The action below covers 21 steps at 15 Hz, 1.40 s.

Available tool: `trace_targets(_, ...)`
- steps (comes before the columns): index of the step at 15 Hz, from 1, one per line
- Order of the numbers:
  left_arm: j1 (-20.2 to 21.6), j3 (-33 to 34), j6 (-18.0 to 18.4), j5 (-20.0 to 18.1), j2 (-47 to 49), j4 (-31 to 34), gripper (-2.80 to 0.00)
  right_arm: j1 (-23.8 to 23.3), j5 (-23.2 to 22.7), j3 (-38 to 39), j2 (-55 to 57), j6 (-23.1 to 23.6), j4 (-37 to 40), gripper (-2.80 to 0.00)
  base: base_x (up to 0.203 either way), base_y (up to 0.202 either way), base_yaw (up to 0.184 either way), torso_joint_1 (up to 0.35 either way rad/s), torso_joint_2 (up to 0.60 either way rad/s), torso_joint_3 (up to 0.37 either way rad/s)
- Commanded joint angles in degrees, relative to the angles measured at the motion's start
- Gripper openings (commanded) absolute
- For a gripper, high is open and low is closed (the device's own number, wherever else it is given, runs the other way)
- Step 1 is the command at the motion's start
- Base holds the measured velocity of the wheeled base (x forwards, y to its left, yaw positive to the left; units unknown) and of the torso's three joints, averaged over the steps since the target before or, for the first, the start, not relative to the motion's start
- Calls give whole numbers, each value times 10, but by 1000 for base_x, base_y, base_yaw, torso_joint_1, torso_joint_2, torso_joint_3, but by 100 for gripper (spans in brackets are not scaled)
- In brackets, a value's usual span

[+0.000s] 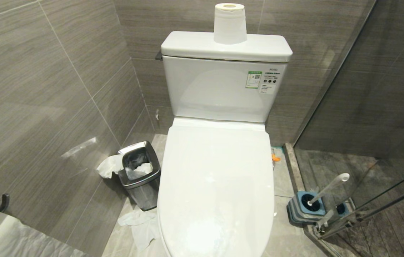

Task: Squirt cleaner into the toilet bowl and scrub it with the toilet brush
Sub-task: Use the left hand to lift the toilet lid slightly

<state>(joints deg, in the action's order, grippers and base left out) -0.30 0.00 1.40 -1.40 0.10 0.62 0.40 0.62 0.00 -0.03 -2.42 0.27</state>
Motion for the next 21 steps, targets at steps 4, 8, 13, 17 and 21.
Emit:
trace_targets(4, 0, 0, 0, 0, 1, 0, -280, 0, 0, 0, 0, 0, 0, -280, 0, 0, 0, 0, 0, 0)
trace_targets(8, 0, 0, 0, 0, 1, 0, -280, 0, 0, 0, 0, 0, 0, -280, 0, 0, 0, 0, 0, 0)
trace_targets(13, 0, 0, 0, 0, 1, 0, -280, 0, 0, 0, 0, 0, 0, -280, 0, 0, 0, 0, 0, 0)
trace_targets(17, 0, 0, 0, 0, 1, 0, -280, 0, 0, 0, 0, 0, 0, -280, 0, 0, 0, 0, 0, 0)
trace_targets(21, 0, 0, 0, 0, 1, 0, -280, 0, 0, 0, 0, 0, 0, -280, 0, 0, 0, 0, 0, 0)
